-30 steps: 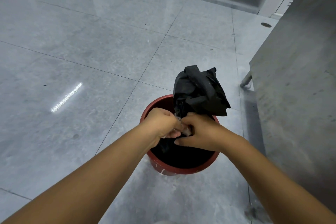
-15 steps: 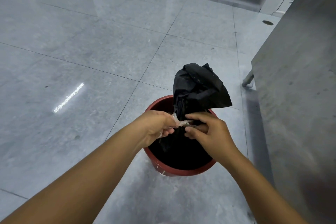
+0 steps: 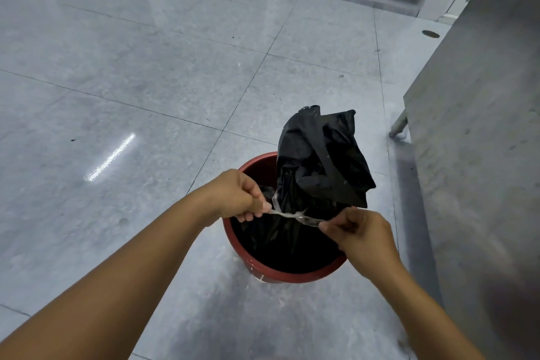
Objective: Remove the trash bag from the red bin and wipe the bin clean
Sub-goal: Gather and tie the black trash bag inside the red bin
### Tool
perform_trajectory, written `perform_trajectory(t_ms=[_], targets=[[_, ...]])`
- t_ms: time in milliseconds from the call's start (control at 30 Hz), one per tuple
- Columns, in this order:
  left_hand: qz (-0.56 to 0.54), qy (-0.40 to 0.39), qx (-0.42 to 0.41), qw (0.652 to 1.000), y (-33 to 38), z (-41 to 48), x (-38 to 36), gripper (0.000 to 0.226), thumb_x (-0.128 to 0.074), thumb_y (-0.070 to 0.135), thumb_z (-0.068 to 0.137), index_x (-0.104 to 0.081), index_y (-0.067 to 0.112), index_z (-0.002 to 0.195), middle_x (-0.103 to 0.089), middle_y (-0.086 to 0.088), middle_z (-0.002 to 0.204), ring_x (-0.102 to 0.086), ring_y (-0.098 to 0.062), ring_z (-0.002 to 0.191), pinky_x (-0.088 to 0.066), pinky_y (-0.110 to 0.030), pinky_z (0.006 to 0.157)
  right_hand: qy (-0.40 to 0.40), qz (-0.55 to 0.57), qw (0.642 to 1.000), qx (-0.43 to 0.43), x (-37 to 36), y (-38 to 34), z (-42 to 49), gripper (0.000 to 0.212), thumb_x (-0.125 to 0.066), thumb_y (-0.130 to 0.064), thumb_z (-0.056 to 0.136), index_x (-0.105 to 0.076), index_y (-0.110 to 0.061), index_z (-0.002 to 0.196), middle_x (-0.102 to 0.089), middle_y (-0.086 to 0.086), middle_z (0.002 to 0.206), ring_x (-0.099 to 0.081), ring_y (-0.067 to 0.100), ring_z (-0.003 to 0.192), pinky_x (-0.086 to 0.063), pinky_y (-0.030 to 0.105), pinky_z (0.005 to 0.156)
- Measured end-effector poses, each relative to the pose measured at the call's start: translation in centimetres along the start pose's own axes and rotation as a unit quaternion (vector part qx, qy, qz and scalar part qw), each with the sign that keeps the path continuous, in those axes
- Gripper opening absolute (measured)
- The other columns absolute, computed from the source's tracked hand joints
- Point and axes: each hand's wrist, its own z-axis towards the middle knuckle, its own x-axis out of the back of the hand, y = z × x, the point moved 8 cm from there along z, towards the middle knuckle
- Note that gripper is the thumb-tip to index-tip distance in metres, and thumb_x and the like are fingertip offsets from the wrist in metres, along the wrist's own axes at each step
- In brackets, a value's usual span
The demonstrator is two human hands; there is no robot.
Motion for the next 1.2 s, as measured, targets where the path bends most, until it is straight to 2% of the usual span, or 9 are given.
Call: perform_trajectory(t_ms=[267, 400, 567, 667, 767, 967, 1067, 1133, 1200], targets=[[0.023, 0.105, -0.014, 0.994, -0.2, 0.4, 2.5, 0.01, -0.075, 0.015, 0.077, -0.07, 0.009, 0.07, -0.065, 0.001, 0.057, -0.055, -0.009, 0.049, -0.044, -0.02, 0.049, 0.002, -0.043, 0.997, -0.06, 3.1, 0.7, 3.4, 0.019, -0.081, -0.019, 0.072, -0.069, -0.011, 0.059, -0.066, 0.007, 0.058, -0.056, 0.018, 0.051, -0.047, 0.026, 0.053], [0.009, 0.16, 0.001, 0.987, -1.1, 0.4, 4.7, 0.011, -0.076, 0.015, 0.076, -0.071, 0.005, 0.075, -0.066, -0.004, 0.061, -0.056, -0.014, 0.053, -0.046, -0.023, 0.052, 0.003, -0.083, 0.994, -0.067, 4.4, 0.8, 4.6, 0.025, -0.082, -0.021, 0.07, -0.066, -0.016, 0.052, -0.063, 0.003, 0.053, -0.053, 0.014, 0.046, -0.04, 0.02, 0.044], [0.121, 0.12, -0.021, 0.985, -1.3, 0.2, 3.7, 0.009, -0.07, 0.013, 0.08, -0.067, 0.013, 0.071, -0.065, -0.001, 0.067, -0.056, -0.014, 0.063, -0.043, -0.022, 0.054, -0.004, -0.16, 0.987, -0.023, 4.7, -0.1, 4.5, 0.019, -0.08, -0.024, 0.074, -0.068, -0.015, 0.062, -0.069, 0.009, 0.074, -0.061, 0.023, 0.07, -0.049, 0.029, 0.06], [0.358, 0.173, -0.086, 0.914, 1.6, -0.2, 2.8, 0.017, -0.058, 0.016, 0.078, -0.067, 0.024, 0.09, -0.065, -0.001, 0.093, -0.056, -0.024, 0.097, -0.044, -0.034, 0.079, -0.042, -0.232, 0.97, 0.049, 3.0, -2.7, 3.7, 0.025, -0.08, -0.036, 0.069, -0.069, -0.035, 0.091, -0.063, -0.008, 0.104, -0.059, 0.02, 0.101, -0.046, 0.035, 0.089], [0.462, 0.183, -0.148, 0.855, 4.1, -0.3, 0.7, 0.026, -0.055, 0.037, 0.075, -0.067, 0.028, 0.096, -0.062, 0.003, 0.095, -0.049, -0.024, 0.104, -0.027, -0.038, 0.083, -0.051, -0.161, 0.983, 0.073, 1.2, -4.4, 3.4, 0.031, -0.075, -0.042, 0.068, -0.06, -0.033, 0.093, -0.056, -0.017, 0.086, -0.057, 0.022, 0.093, -0.047, 0.037, 0.085], [0.244, 0.137, -0.153, 0.948, 3.6, 0.6, -1.5, 0.052, -0.067, 0.064, 0.063, -0.057, 0.038, 0.107, -0.066, 0.017, 0.1, -0.056, -0.012, 0.107, -0.024, -0.038, 0.094, -0.024, -0.047, 0.998, 0.022, -0.2, -4.4, 5.6, 0.015, -0.057, -0.01, 0.089, -0.058, -0.007, 0.104, -0.055, -0.001, 0.082, -0.057, 0.018, 0.079, -0.046, 0.02, 0.067], [0.092, 0.141, -0.144, 0.975, 2.7, 0.9, -2.5, 0.071, -0.072, 0.055, 0.065, -0.041, 0.038, 0.127, -0.065, 0.014, 0.119, -0.056, -0.017, 0.118, -0.029, -0.045, 0.108, -0.095, 0.032, 0.993, -0.066, -0.8, -3.2, 5.6, 0.022, -0.045, -0.002, 0.096, -0.049, -0.002, 0.075, -0.05, 0.006, 0.055, -0.053, 0.013, 0.049, -0.042, 0.01, 0.039], [0.081, 0.164, -0.137, 0.973, 2.4, 1.1, -3.0, 0.068, -0.069, 0.054, 0.07, -0.039, 0.032, 0.127, -0.066, 0.016, 0.104, -0.058, -0.019, 0.114, -0.029, -0.043, 0.106, -0.107, 0.146, 0.98, -0.081, -1.1, -3.3, 5.6, 0.021, -0.045, 0.002, 0.094, -0.054, 0.004, 0.075, -0.056, 0.025, 0.059, -0.065, 0.017, 0.053, -0.052, 0.013, 0.051], [0.112, 0.191, -0.137, 0.965, 2.5, 1.4, -3.2, 0.044, -0.064, 0.047, 0.077, -0.043, 0.029, 0.111, -0.055, 0.023, 0.075, -0.061, -0.02, 0.1, -0.031, -0.044, 0.101, -0.093, 0.181, 0.978, -0.05, -0.5, -4.5, 6.0, 0.014, -0.048, 0.004, 0.089, -0.062, 0.009, 0.087, -0.06, 0.039, 0.084, -0.068, 0.038, 0.072, -0.06, 0.039, 0.07]])
